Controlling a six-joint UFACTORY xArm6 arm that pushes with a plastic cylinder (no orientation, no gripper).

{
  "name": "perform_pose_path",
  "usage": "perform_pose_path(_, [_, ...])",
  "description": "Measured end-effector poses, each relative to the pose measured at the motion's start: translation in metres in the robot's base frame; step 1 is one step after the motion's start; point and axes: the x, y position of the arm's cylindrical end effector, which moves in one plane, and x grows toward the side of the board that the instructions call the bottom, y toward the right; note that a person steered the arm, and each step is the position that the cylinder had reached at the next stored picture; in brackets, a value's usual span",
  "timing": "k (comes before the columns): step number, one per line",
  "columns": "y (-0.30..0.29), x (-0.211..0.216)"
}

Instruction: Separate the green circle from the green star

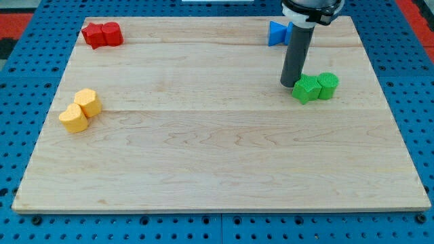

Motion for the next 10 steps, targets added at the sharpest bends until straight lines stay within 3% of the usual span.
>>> perform_pose_path(2, [0.004,0.079])
perform_pose_path(3, [0.079,0.069])
perform_pose_path(4, [0.114,0.042])
perform_pose_path(5, [0.113,0.008])
perform_pose_path(7, [-0.016,0.015])
perform_pose_path(8, [-0.034,0.006])
perform_pose_path(9, [0.002,-0.014])
perform_pose_path(10, [-0.033,-0.026])
